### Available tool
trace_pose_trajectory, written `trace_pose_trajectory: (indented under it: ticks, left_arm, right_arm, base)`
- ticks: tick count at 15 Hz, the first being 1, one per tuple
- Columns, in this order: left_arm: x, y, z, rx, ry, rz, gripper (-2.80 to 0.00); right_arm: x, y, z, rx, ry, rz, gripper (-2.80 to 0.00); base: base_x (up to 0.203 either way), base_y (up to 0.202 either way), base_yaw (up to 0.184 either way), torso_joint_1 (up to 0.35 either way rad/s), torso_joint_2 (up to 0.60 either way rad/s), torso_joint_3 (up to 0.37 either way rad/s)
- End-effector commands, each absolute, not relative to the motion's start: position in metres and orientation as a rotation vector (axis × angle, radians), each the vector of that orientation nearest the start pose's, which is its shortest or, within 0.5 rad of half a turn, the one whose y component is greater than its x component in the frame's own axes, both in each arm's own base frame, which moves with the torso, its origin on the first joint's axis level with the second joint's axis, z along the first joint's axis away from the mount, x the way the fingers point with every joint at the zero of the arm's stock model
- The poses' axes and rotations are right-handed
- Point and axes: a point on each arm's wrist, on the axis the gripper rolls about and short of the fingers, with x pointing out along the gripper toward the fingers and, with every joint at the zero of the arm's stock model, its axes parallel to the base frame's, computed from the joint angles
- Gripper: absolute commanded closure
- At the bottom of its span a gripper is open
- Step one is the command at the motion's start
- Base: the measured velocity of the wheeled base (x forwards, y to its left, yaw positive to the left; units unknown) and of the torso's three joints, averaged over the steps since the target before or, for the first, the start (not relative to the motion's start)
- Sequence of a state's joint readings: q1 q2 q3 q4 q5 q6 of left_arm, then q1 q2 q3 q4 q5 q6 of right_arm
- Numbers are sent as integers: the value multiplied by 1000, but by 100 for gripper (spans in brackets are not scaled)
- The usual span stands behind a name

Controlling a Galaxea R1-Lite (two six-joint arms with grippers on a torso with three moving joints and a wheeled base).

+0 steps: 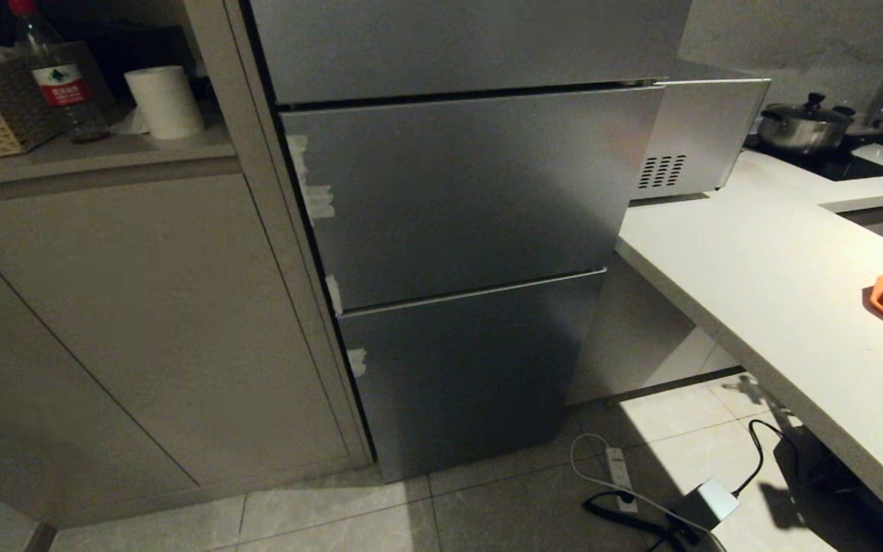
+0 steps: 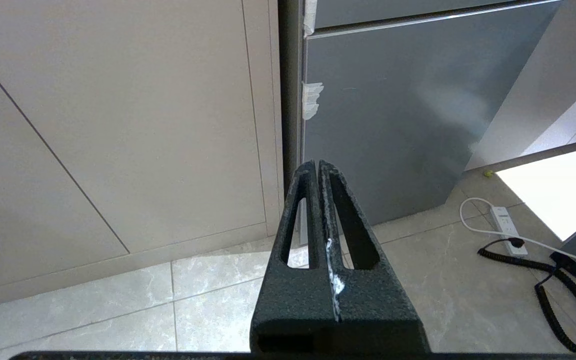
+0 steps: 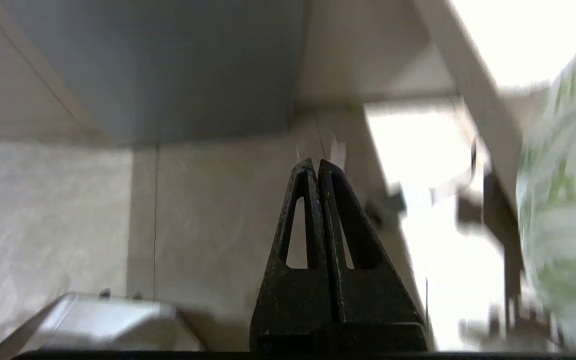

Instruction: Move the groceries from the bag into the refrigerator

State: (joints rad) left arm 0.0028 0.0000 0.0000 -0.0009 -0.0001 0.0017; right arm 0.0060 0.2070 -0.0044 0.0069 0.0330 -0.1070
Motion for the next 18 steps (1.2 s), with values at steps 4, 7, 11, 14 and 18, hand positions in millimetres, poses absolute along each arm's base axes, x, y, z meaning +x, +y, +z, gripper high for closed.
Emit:
trace_pose_trajectory:
  ticks: [4,7,11,14,18]
  left_arm:
    - [-23,0,76,0,0,3,0]
    - [-23,0,76,0,0,3,0]
    - [-23,0,76,0,0,3,0]
    - [-23,0,76,0,0,3,0]
    - [-23,0,76,0,0,3,0]
  right_arm:
    - [-23,0,75,-91,2,15,0]
    - [-23,0,76,-44,-2,8,0]
    - [-23,0,75,5,3,3,0]
    - [-23,0,75,9,2,3,0]
    - [-23,0,75,3,3,2,0]
  base:
    - [0,0,0,0,0,0]
    - [0,0,0,0,0,0]
    - [0,0,0,0,0,0]
    - [0,0,0,0,0,0]
    - [0,0,0,0,0,0]
